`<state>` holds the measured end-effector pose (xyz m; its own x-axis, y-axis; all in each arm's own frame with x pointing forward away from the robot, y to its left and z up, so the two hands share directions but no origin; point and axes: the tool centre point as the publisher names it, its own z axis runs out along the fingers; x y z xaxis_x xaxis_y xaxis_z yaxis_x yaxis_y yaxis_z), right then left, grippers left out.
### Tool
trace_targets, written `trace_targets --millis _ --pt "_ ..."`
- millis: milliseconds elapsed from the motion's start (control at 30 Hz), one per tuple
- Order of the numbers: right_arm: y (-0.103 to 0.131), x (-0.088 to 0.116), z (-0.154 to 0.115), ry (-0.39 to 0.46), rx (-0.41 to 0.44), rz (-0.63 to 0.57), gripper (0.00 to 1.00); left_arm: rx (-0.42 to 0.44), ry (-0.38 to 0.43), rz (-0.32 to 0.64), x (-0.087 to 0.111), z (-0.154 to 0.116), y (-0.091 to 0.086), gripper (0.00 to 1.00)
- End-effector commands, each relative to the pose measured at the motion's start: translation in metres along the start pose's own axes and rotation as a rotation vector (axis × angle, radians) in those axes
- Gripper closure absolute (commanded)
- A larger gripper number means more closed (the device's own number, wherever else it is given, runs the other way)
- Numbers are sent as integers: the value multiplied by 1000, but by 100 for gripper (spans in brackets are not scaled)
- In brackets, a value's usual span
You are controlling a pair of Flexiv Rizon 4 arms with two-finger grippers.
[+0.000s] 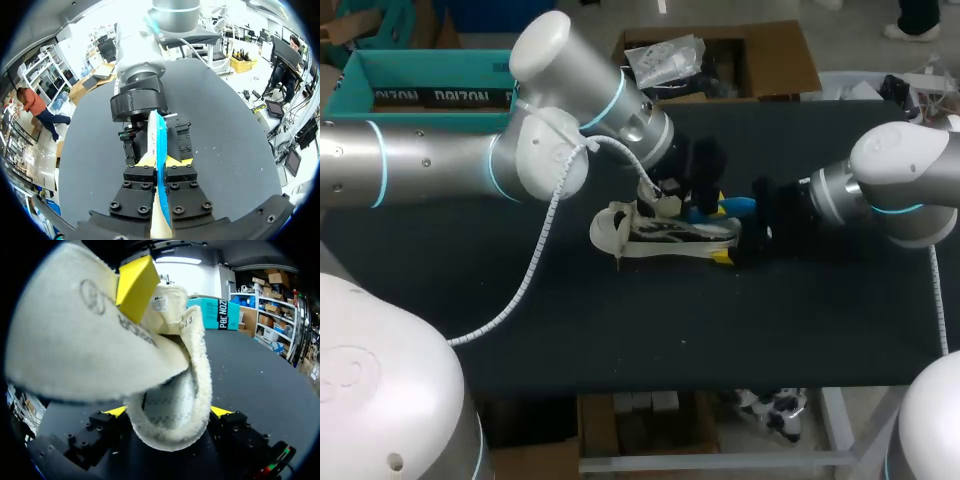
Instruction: Open the shoe tongue, take the insole out of the shoe, put the insole back into the shoe, and pack the shoe into the shoebox
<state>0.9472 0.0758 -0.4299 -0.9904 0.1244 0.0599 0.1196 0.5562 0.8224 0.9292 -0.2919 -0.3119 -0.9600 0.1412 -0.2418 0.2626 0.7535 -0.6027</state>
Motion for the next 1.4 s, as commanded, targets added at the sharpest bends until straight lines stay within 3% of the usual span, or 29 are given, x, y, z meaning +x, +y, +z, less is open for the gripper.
trace_targets --millis 33,467,733,1100,1200,1400 --pt "-5 1 -13 5 6 1 0 101 -23 14 8 -12 -3 100" --pt "2 -17 -48 17 96 -4 0 268 -122 81 -10 -48 -54 100" --pt "14 -24 -70 12 179 -20 0 428 -158 104 -18 -84 -74 100" --pt "27 -30 -92 9 246 -33 0 683 -92 139 -41 -125 -110 100" --pt "30 -30 -95 10 262 -37 0 670 -84 81 -52 -140 -116 100" --pt "33 -28 -97 11 303 -42 0 670 -84 81 -52 -140 -116 100"
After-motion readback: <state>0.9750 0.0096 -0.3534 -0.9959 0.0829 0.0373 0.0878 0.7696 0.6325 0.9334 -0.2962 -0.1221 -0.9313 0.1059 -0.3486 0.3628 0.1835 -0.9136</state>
